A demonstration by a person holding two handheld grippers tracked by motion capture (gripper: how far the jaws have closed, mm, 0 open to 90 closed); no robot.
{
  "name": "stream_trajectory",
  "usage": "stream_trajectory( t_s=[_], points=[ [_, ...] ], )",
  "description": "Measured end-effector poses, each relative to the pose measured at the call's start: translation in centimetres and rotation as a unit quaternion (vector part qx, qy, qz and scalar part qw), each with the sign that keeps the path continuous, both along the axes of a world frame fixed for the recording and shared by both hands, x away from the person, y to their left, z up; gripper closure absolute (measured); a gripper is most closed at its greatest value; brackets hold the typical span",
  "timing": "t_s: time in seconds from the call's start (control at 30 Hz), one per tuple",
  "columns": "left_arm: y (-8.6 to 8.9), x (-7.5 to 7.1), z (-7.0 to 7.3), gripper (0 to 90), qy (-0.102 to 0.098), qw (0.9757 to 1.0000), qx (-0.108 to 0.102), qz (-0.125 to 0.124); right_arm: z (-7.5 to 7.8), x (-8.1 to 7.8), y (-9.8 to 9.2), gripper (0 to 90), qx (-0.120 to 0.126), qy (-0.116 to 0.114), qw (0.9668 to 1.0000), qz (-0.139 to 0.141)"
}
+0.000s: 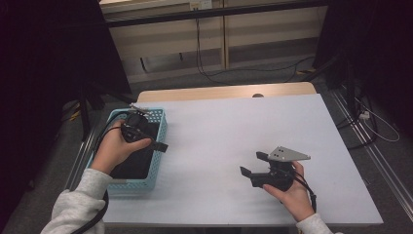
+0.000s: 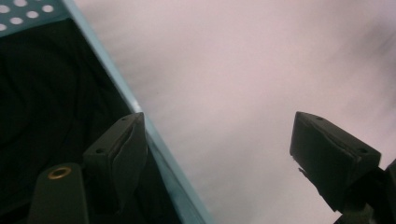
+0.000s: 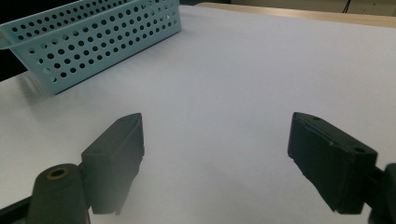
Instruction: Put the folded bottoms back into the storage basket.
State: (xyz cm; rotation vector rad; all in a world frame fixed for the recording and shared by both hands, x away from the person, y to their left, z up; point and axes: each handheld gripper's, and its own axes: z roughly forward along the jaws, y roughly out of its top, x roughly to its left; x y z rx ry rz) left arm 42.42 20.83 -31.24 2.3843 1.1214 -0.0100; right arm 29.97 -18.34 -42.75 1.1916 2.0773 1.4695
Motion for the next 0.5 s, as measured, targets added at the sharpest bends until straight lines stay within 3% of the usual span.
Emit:
stream_trajectory(
  t_s=[0.5],
  points=[
    [-2.3, -1.2, -1.6, 18.4, -0.001, 0.9994, -0.015, -0.032, 0.0, -0.2, -1.2, 18.6, -0.005, 0.007, 1.0, -0.001]
  ],
)
